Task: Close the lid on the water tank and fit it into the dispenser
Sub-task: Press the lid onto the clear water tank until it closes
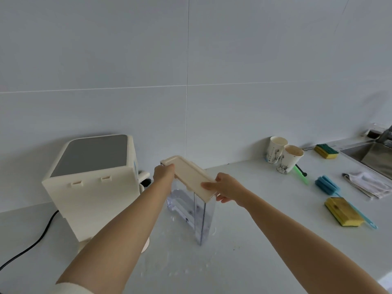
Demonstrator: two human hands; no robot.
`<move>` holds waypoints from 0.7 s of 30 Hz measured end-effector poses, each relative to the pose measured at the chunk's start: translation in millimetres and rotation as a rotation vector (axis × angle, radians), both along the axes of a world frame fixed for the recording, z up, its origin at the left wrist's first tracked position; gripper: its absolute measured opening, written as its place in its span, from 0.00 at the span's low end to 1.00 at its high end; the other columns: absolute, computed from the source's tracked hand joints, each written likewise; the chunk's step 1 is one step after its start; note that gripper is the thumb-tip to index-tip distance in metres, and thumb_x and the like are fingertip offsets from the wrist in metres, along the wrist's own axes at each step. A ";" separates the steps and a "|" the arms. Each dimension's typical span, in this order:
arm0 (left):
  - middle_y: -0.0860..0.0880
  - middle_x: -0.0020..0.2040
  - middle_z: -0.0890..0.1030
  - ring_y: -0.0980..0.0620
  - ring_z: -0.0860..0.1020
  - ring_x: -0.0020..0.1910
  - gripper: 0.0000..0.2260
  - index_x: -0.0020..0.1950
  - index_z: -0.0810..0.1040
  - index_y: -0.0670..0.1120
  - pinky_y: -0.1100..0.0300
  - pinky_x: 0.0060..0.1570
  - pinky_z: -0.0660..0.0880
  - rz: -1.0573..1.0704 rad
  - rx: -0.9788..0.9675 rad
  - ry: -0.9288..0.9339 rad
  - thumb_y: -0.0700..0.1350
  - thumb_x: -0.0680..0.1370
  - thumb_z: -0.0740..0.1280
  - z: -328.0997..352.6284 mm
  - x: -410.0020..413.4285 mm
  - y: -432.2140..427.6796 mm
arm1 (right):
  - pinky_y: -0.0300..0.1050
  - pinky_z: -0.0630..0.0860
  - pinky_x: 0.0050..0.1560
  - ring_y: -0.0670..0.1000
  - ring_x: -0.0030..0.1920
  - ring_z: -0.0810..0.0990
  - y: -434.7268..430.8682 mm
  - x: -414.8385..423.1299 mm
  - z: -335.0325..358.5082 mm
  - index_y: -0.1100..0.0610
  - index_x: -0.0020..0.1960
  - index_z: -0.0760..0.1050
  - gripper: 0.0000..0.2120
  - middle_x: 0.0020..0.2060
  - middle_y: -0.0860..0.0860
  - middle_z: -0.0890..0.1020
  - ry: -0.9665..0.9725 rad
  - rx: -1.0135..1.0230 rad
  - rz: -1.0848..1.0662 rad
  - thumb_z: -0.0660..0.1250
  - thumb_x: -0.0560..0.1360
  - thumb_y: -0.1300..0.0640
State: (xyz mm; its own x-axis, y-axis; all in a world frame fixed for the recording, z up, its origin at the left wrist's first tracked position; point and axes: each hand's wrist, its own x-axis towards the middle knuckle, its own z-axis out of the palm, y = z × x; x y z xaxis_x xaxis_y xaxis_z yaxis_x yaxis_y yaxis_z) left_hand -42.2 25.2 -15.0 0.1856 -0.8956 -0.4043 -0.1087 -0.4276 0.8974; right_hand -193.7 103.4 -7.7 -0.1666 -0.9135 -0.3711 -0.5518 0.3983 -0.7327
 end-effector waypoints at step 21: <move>0.42 0.56 0.76 0.44 0.75 0.55 0.09 0.53 0.77 0.47 0.54 0.58 0.71 -0.232 -0.153 -0.021 0.45 0.75 0.62 9.8 12.6 -0.5 | 0.48 0.79 0.47 0.49 0.31 0.80 7.9 38.6 -1.6 0.57 0.38 0.69 0.23 0.36 0.52 0.82 0.296 -0.021 0.095 0.57 0.72 0.35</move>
State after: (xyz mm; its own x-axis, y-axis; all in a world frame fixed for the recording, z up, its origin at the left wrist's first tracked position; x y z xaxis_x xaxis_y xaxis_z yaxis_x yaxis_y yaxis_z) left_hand -29.6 24.7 -5.2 -0.0247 -0.9654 -0.2595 -0.2073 -0.2490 0.9461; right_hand -155.1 111.4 -9.3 -0.1784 -0.9369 -0.3006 -0.7762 0.3218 -0.5422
